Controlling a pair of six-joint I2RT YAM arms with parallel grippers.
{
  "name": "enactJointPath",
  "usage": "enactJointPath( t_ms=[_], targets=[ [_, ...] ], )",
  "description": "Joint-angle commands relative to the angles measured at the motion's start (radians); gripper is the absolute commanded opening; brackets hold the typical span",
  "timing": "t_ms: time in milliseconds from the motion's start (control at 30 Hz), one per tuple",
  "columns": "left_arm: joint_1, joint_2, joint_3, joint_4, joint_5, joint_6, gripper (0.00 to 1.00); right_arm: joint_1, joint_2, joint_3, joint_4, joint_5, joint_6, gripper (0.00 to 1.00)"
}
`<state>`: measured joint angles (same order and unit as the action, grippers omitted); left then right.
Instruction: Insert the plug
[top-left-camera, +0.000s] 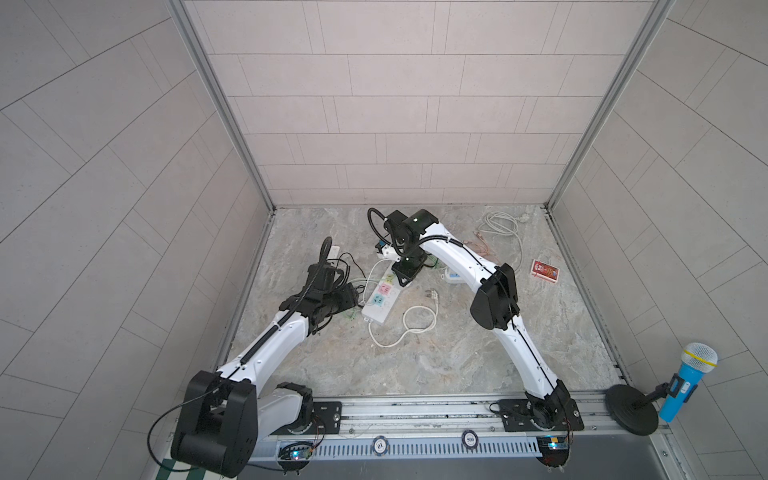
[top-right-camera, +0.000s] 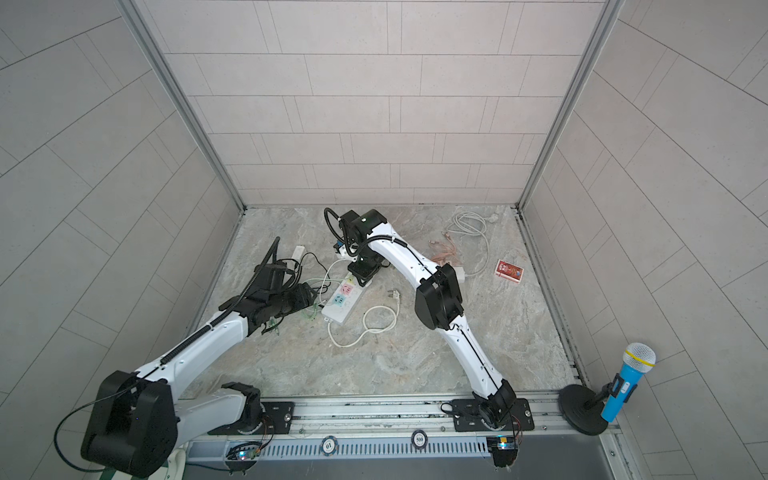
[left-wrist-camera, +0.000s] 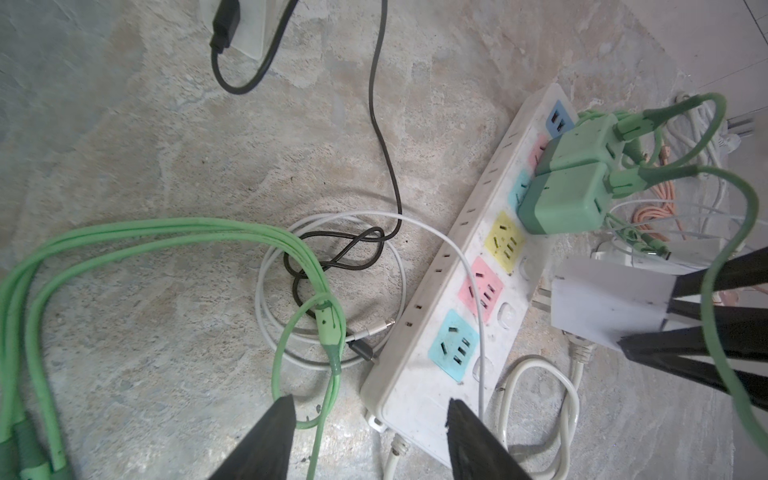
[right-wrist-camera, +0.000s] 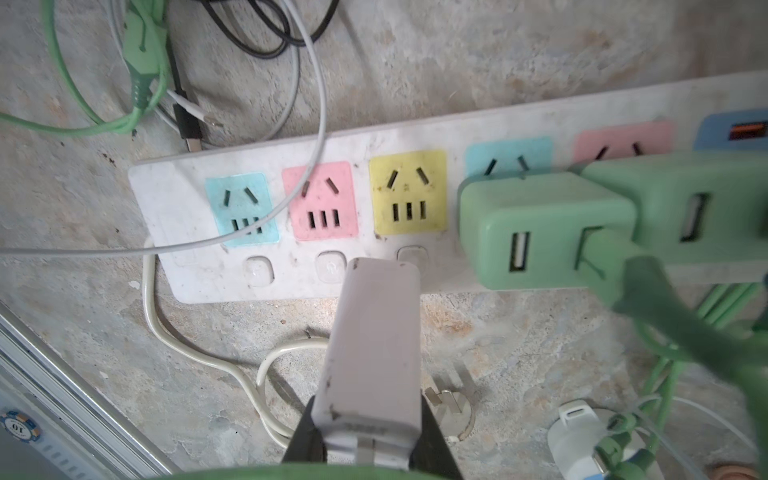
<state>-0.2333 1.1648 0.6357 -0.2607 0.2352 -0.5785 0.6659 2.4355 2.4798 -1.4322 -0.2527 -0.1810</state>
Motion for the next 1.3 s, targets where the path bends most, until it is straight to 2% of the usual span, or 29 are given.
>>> enactJointPath(
  t_ms=[0,333,600,833,933,1033,1100,1267],
  targets=[
    [0.008,0.004,0.034,0.005,0.013,0.019,0.64,0.003,-0.015,0.03,-0.012,0.02,-0.044,0.0],
    [0.009,0.078,0.058,0.041,0.038,0.03,0.64,0.028,-0.025,0.029,0.098,-0.017,-0.041,0.0],
    [0.011,0.267,0.121,0.126,0.129,0.019,0.63,0.065,-0.012,0.021,0.145,-0.037,-0.036,0.0],
    [0.018,0.415,0.185,0.154,0.141,-0.005,0.59,0.069,0.005,0.024,0.121,-0.04,-0.031,0.0],
    [0.019,0.429,0.181,0.169,0.116,-0.011,0.55,0.07,-0.001,0.024,0.112,-0.024,-0.023,0.0],
    [0.025,0.438,0.192,0.133,0.038,0.006,0.54,0.071,-0.011,0.023,0.097,-0.004,-0.001,0.0],
    [0.04,0.447,0.203,0.107,-0.013,0.019,0.52,0.071,-0.015,0.016,0.093,-0.003,0.005,0.0],
    [0.087,0.483,0.246,0.066,-0.059,0.037,0.48,0.077,-0.016,0.006,0.078,0.022,0.011,0.0]
  ],
)
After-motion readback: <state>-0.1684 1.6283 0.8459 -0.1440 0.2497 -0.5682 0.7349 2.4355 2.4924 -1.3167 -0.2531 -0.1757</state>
